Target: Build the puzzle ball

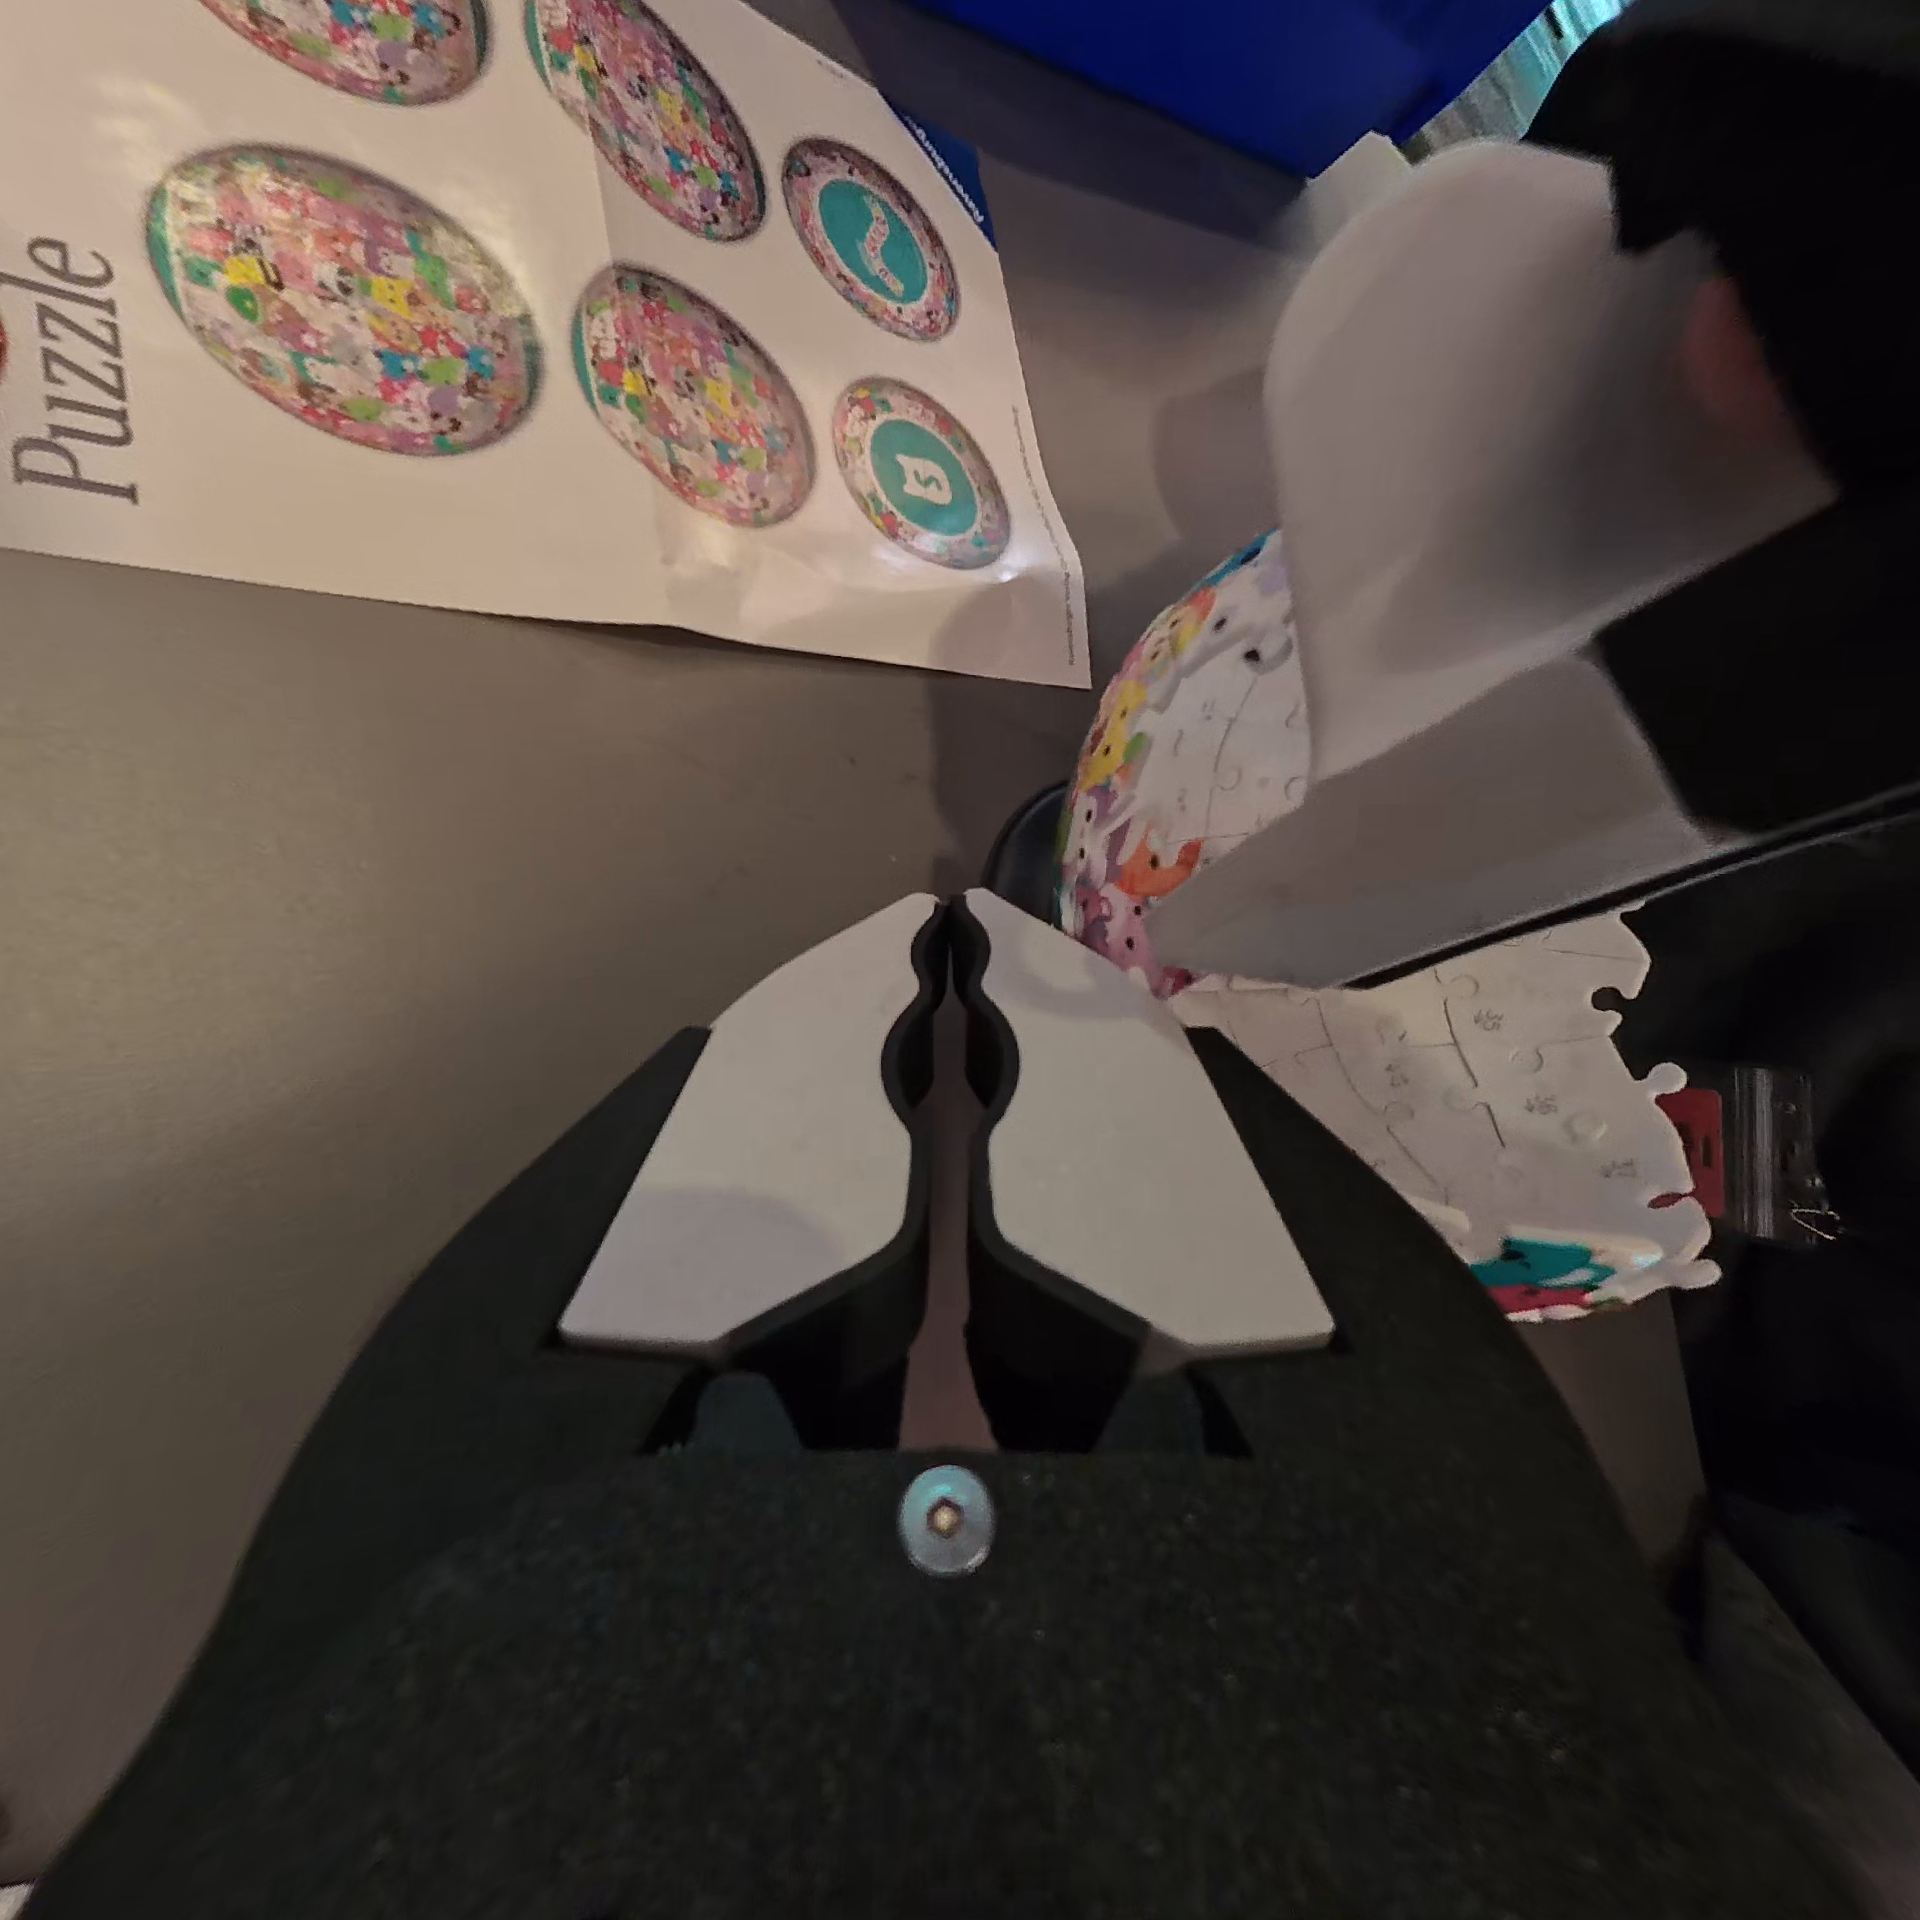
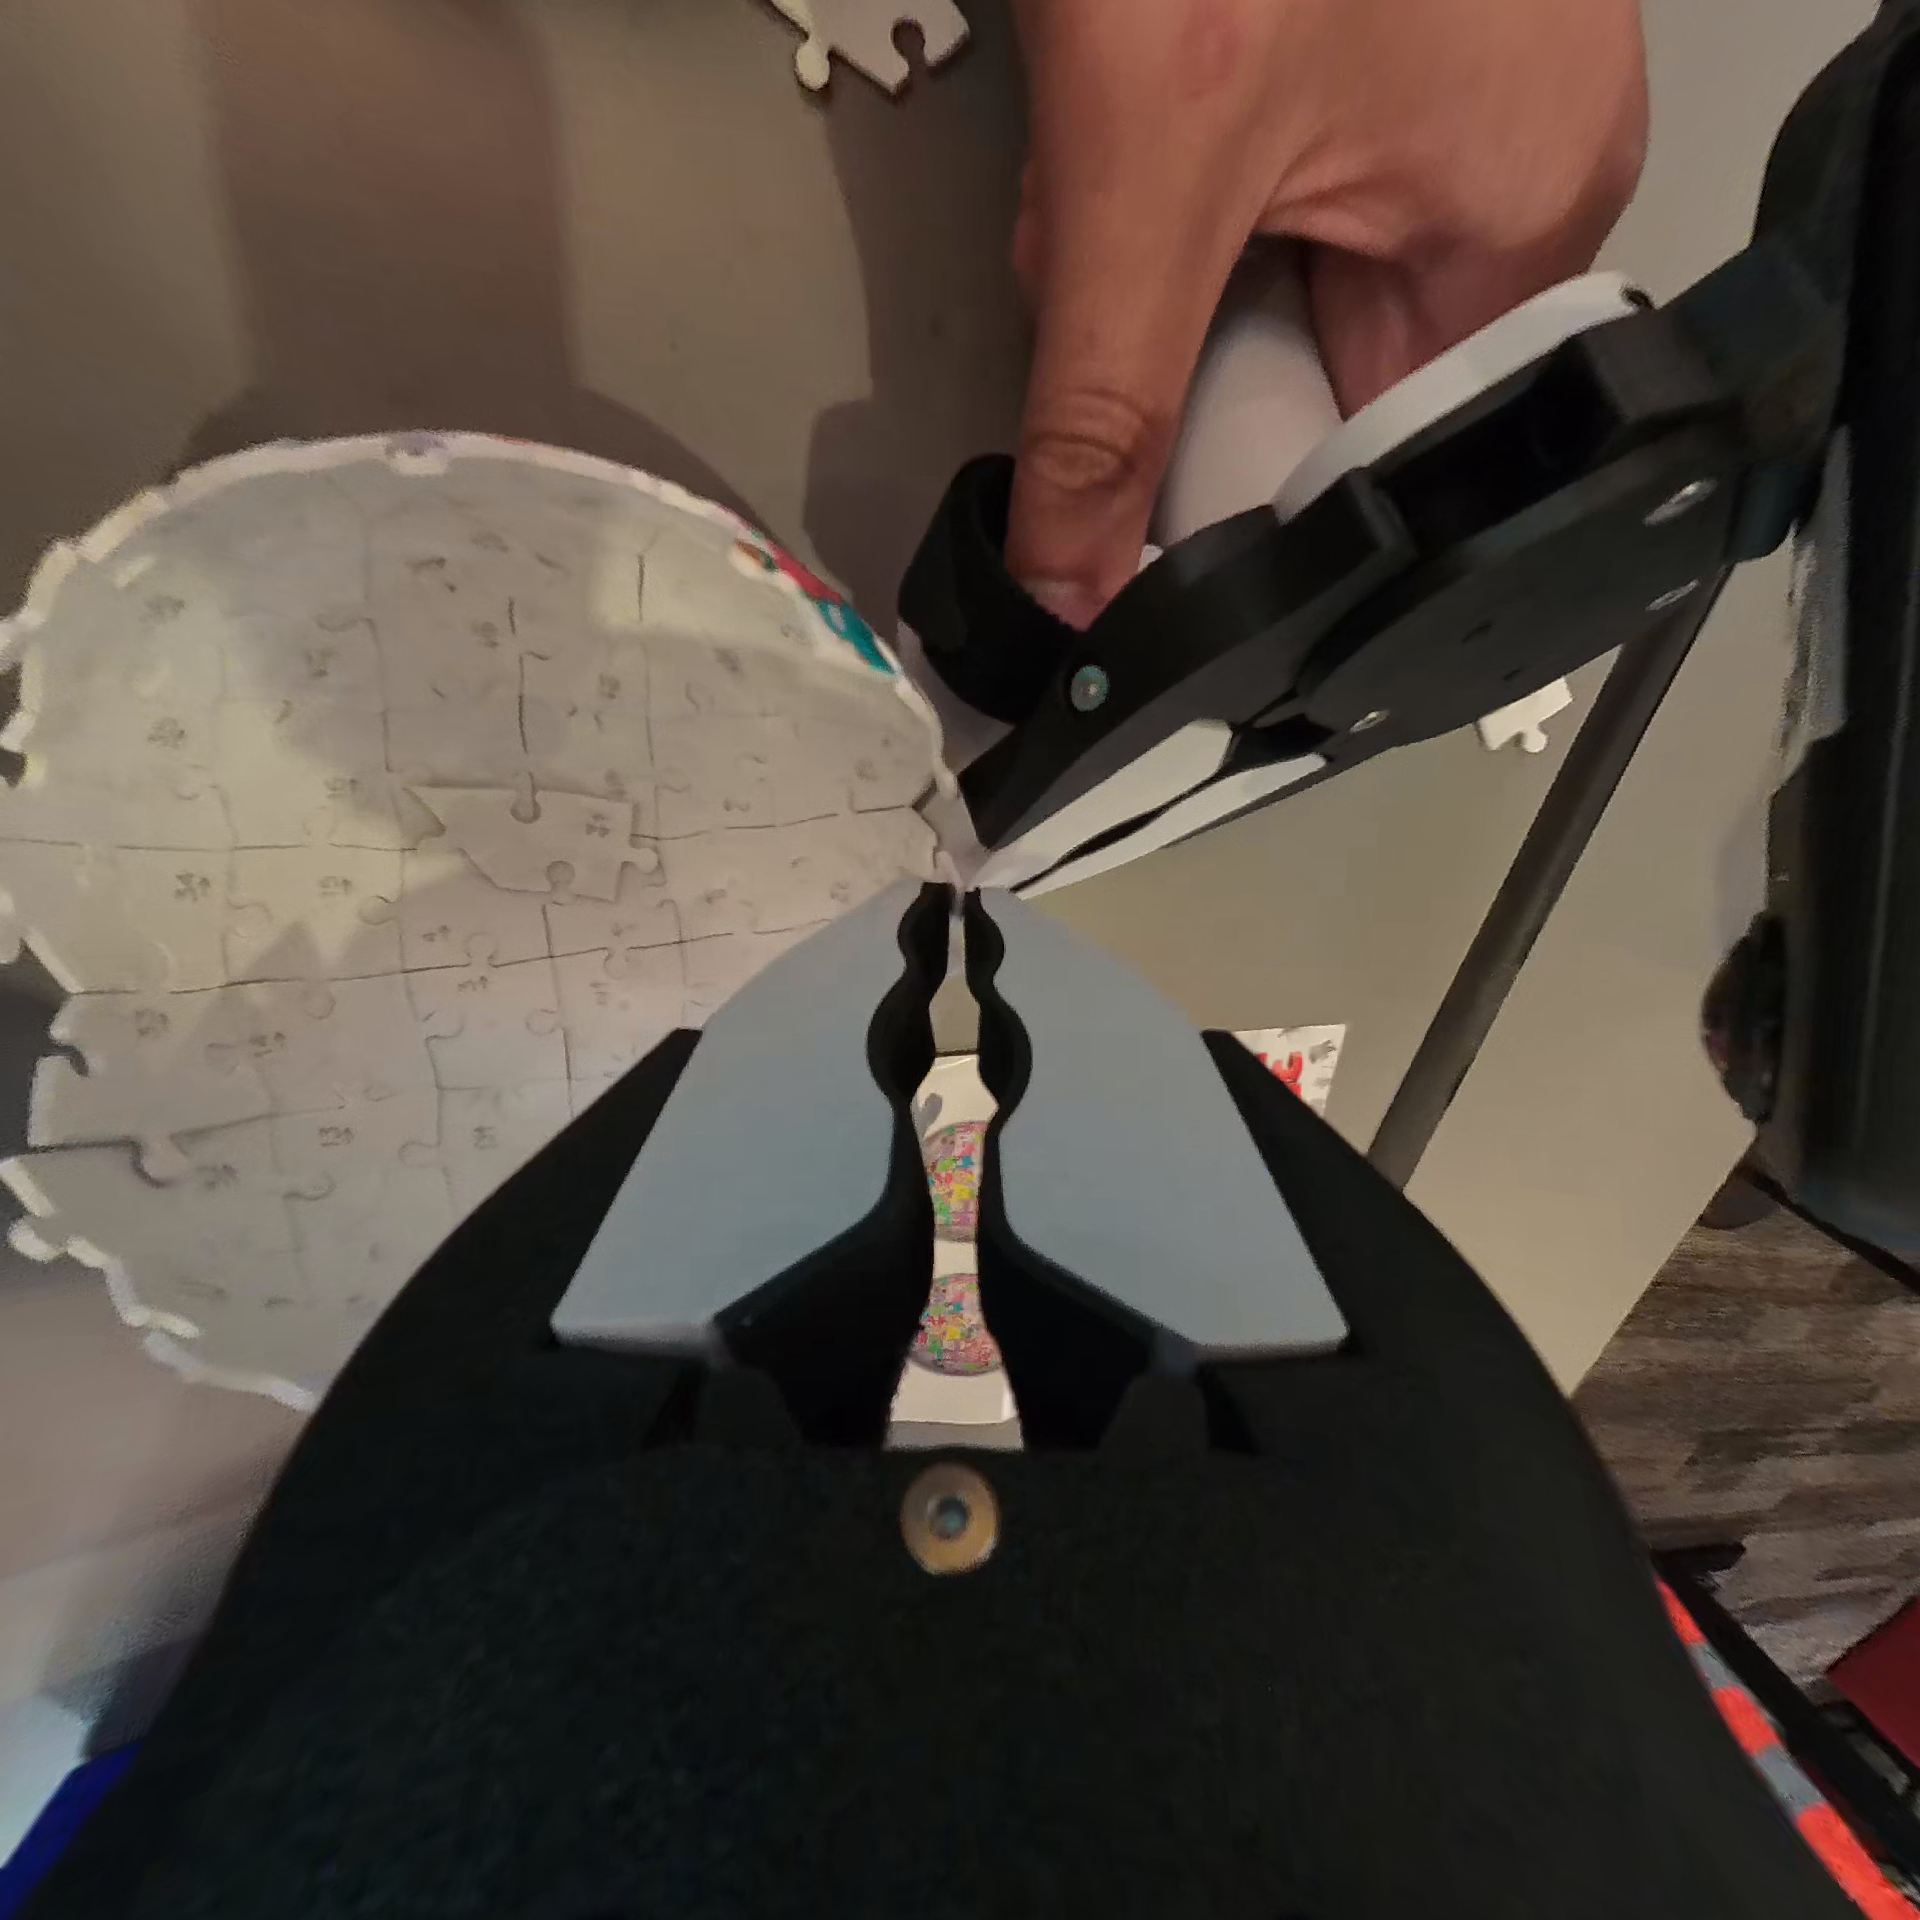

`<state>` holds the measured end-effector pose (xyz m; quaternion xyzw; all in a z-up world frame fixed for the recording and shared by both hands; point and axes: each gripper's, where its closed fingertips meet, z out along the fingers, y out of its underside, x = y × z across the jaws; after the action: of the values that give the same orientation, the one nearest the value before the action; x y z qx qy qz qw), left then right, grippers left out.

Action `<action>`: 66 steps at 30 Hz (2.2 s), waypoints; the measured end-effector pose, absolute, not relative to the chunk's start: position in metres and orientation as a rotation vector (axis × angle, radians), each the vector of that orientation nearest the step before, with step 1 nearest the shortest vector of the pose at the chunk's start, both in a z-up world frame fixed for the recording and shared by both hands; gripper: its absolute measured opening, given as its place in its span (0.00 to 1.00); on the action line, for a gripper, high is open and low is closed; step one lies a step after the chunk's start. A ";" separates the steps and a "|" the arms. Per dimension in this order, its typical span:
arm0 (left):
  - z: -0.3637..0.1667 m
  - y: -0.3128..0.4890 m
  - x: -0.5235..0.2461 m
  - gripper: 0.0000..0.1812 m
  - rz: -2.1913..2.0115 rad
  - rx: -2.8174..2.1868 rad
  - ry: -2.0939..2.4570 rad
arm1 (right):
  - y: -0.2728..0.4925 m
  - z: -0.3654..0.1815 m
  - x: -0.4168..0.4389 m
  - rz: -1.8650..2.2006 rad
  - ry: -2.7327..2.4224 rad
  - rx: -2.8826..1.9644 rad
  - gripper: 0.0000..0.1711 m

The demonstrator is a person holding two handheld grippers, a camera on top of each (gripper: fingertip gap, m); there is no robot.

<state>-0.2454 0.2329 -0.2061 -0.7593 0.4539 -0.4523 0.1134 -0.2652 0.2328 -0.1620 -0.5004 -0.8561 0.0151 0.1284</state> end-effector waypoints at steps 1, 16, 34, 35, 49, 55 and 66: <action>-0.206 0.233 -0.245 0.00 -1.327 -2.229 1.329 | 0.233 -0.162 -0.265 0.037 -2.491 -1.441 0.02; -0.206 0.237 -0.249 0.00 -1.328 -2.254 1.293 | 0.238 -0.163 -0.266 -0.034 -2.475 -1.445 0.02; -0.204 0.246 -0.241 0.00 -1.346 -2.223 1.282 | 0.214 -0.124 -0.262 0.097 -2.581 -1.207 0.00; -0.204 0.247 -0.240 0.00 -1.346 -2.224 1.290 | 0.216 -0.130 -0.260 0.038 -2.621 -1.206 0.00; -0.206 0.251 -0.230 0.00 -1.380 -2.235 1.377 | 0.222 -0.181 -0.247 -0.427 -2.670 -1.547 0.00; -0.206 0.245 -0.226 0.00 -1.380 -2.219 1.418 | 0.228 -0.186 -0.246 -0.466 -2.611 -1.586 0.00; -0.207 0.250 -0.232 0.00 -1.350 -2.241 1.390 | 0.218 -0.156 -0.244 -0.428 -2.598 -1.573 0.00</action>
<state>-0.2316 0.2495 -0.2072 -0.7534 0.4672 -0.4539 0.0892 -0.2445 0.2182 -0.1559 -0.5124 -0.8465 -0.1396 0.0371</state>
